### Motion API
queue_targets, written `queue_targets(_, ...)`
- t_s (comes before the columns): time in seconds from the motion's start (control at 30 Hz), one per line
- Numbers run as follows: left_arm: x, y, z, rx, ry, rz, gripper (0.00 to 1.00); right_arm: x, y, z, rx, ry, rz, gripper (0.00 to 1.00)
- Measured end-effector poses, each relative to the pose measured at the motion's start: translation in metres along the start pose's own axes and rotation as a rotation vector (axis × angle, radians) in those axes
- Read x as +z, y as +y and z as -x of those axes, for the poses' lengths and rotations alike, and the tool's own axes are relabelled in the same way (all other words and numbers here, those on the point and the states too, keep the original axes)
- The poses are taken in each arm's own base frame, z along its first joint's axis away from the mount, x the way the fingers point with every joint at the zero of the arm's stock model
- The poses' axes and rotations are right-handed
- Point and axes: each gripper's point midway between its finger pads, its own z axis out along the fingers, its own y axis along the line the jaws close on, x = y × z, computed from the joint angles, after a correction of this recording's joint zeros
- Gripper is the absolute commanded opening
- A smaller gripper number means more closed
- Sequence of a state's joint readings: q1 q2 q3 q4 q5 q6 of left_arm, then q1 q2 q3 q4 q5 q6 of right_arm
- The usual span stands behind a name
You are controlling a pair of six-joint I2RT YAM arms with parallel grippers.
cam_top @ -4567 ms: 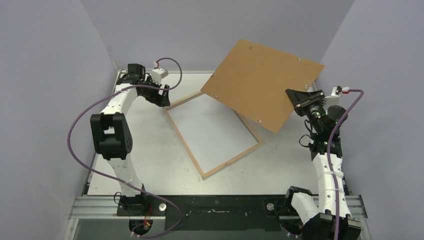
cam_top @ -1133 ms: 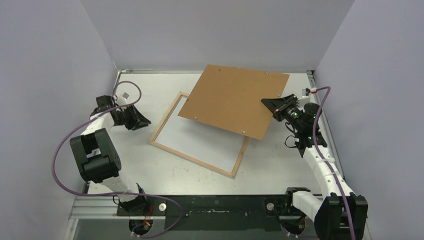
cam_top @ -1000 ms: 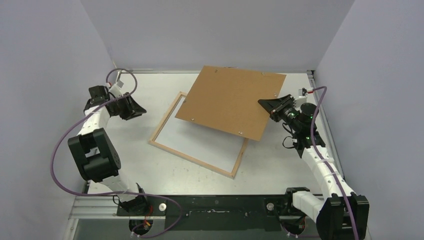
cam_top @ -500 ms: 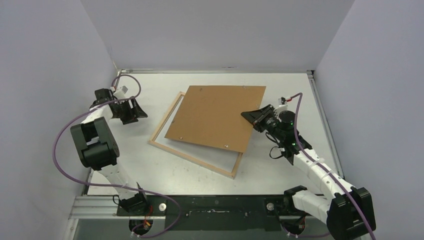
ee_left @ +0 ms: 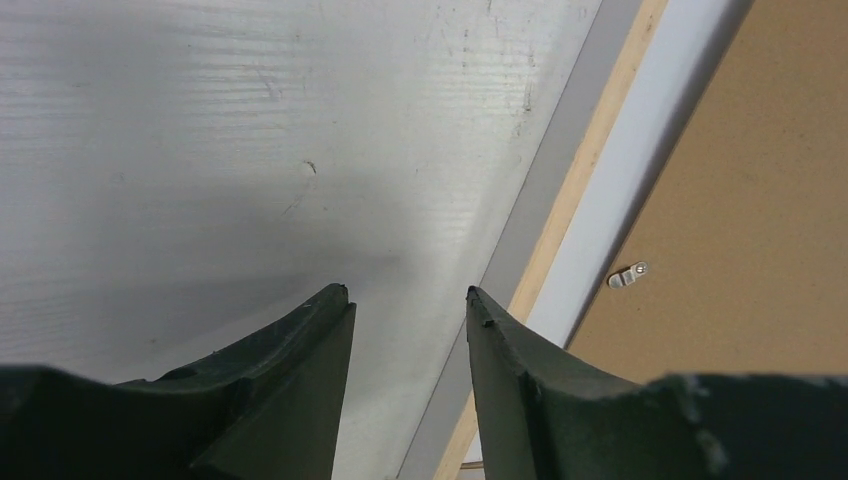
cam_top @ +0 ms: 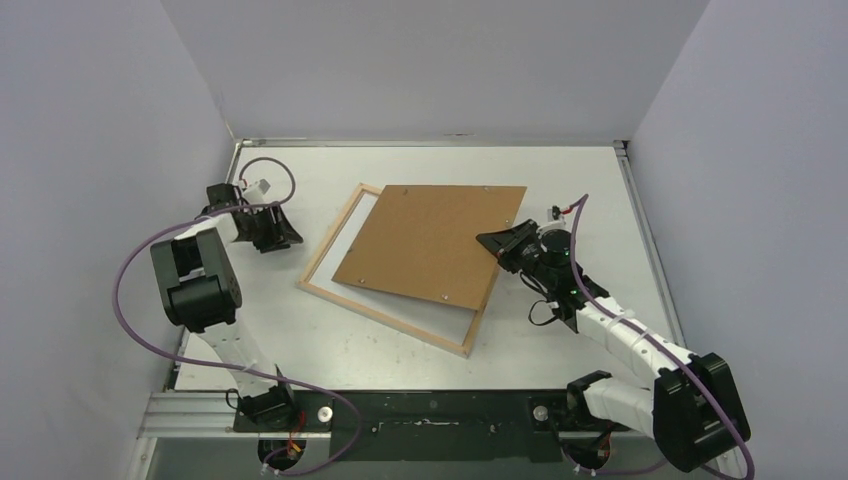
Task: Put the photo into the frame
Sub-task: Place the photo frame item in the photo frame.
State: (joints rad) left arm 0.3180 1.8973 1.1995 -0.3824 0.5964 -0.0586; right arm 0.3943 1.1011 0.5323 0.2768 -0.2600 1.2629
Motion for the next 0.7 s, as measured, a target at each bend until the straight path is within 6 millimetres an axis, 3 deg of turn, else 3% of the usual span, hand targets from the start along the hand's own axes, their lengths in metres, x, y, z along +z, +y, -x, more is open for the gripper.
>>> queue_targets(0.3, 0.013, 0.000, -0.013, 0.024, 0.022, 0.042, 0.37, 0.005, -0.001, -0.002, 0.031, -0.011, 0.018, 0.05)
queue_targets(0.7, 0.019, -0.003, -0.014, 0.052, 0.015, 0.047, 0.31, 0.012, 0.007, -0.012, 0.063, 0.007, 0.051, 0.05)
